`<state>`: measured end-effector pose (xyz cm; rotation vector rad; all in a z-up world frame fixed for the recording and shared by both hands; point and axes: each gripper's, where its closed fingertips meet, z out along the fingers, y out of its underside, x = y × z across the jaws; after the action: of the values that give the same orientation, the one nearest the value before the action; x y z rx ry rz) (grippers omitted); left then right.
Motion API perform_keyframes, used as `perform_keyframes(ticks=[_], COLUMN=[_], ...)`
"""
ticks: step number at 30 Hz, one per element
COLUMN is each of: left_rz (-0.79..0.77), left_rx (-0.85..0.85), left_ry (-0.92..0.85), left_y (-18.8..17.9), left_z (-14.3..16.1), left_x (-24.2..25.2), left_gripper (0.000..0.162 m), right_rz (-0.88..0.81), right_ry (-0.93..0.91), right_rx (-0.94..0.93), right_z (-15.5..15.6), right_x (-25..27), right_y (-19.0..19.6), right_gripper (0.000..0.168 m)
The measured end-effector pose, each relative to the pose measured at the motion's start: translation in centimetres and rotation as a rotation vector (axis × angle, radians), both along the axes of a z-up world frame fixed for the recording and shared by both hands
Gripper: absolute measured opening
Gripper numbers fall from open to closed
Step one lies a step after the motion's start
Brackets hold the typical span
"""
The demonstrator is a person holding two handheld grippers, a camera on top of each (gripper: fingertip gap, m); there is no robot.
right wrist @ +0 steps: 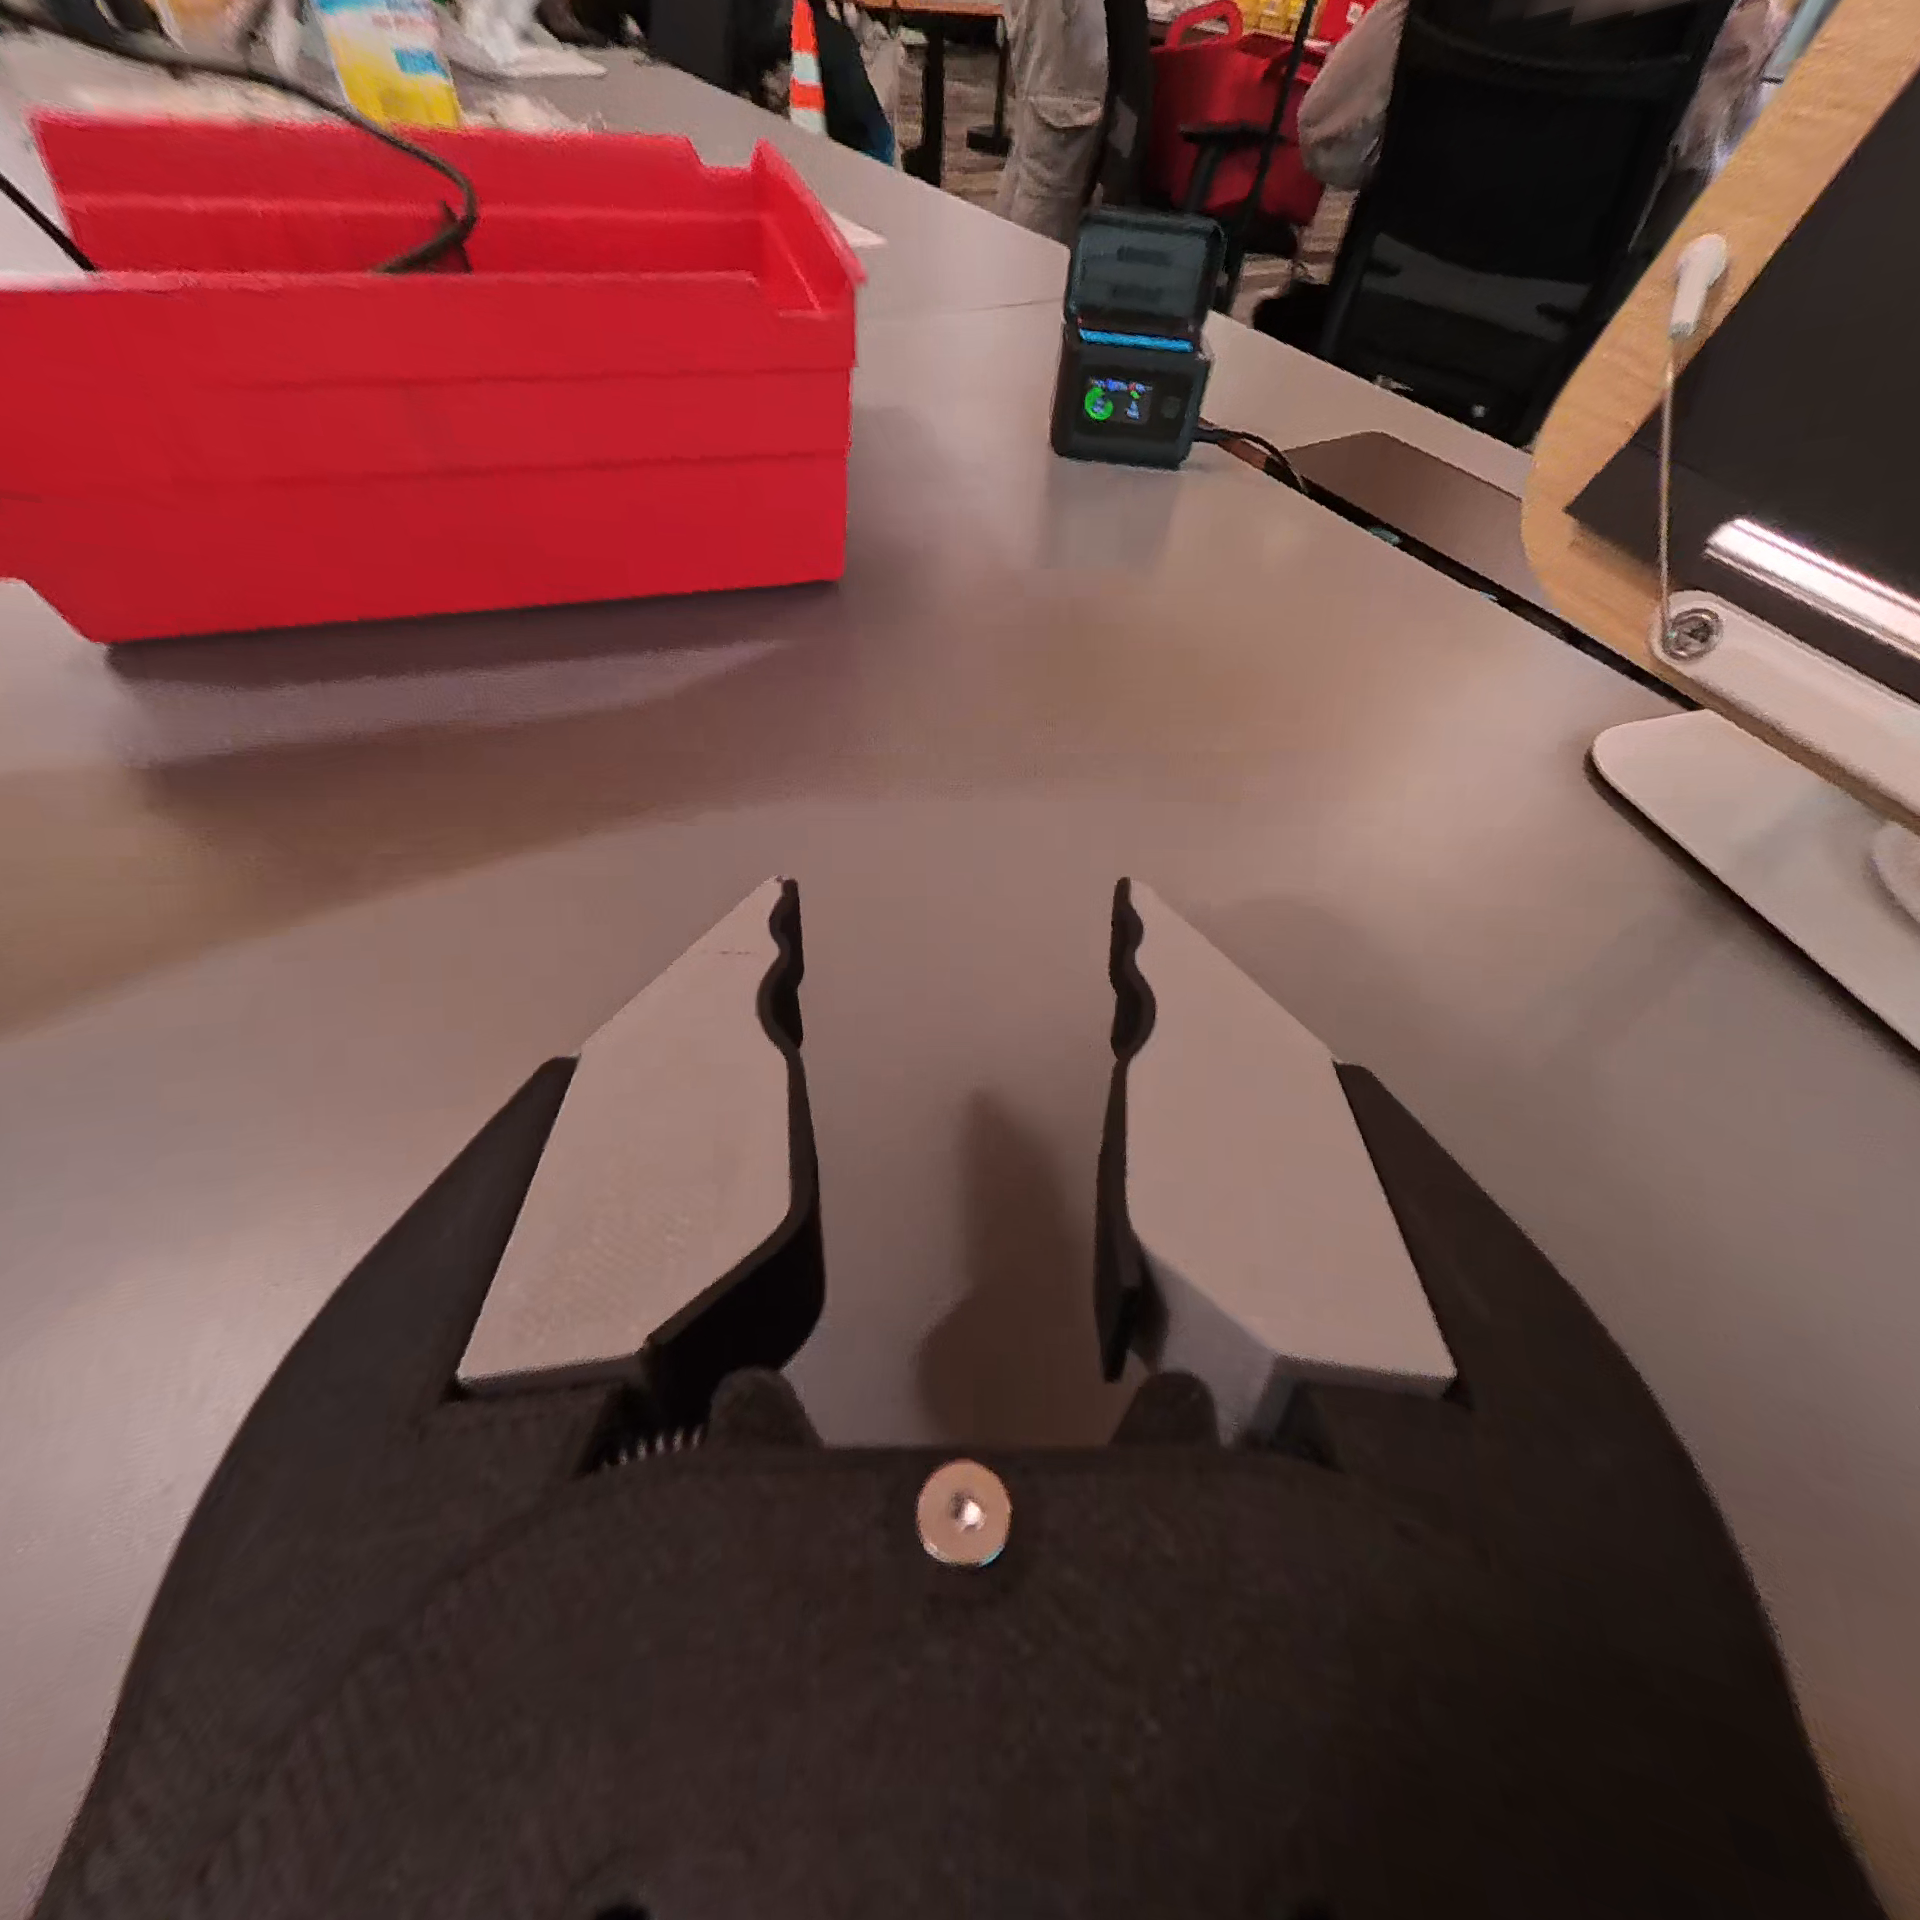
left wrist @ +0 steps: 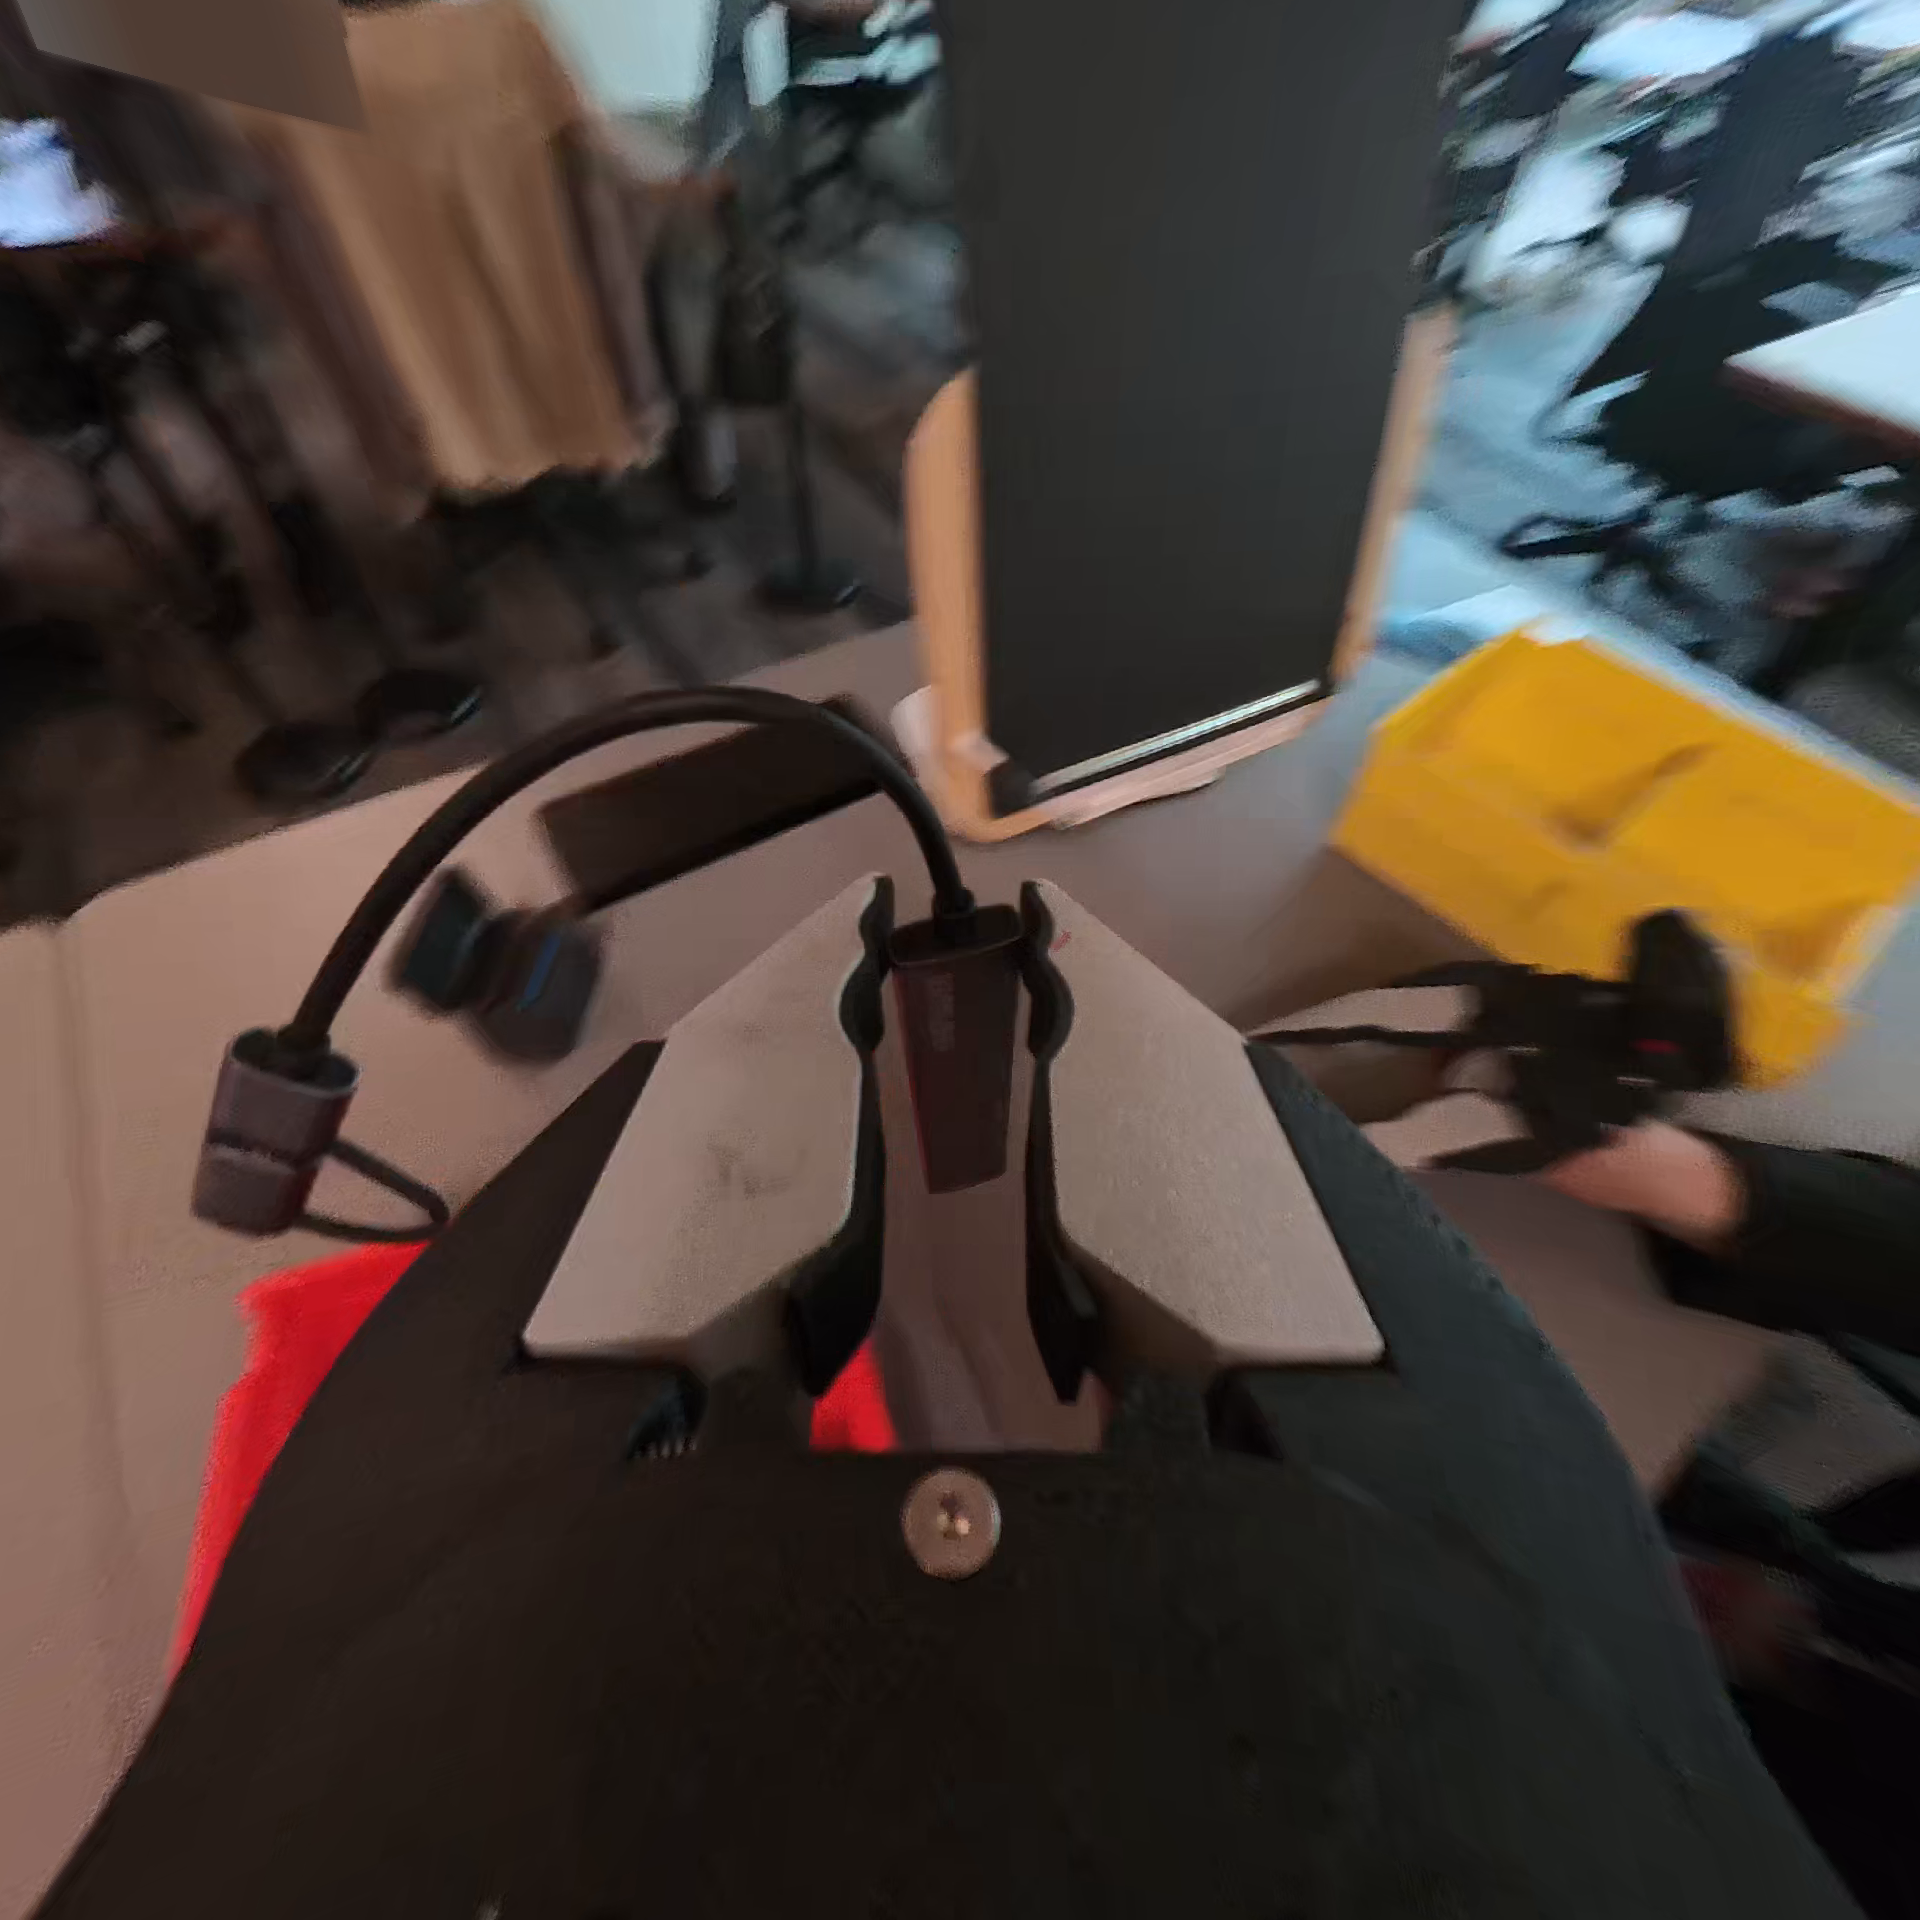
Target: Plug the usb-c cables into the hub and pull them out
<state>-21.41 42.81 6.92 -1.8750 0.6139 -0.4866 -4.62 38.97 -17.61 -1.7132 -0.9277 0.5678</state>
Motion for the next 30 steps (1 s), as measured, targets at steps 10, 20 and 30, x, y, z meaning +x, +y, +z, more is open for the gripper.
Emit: perform_keyframes(ticks=[10,20,30], left_rz=[-0.219,-0.241,-0.078], left_rx=[0.042,-0.153,-0.001], left_ry=[-0.149,-0.319,0.092], left_y=[-7.5,-7.6,-6.5], left_z=[-5.9,-18.5,-24.9], left_x=[12.5,18.4,13.8], left_gripper=[0.022,0.022,0.052], right_rz=[0.255,0.177,-0.175], right_ry=[0.346,-0.032,-0.189], right_rx=[0.19,0.131,0.307], right_z=[8.9,2.4,3.9], right_x=[-0.8,-1.5,4.4], right_y=[-6.0,-3.8,1.4], right_gripper=[0.051,0.006,0.005])
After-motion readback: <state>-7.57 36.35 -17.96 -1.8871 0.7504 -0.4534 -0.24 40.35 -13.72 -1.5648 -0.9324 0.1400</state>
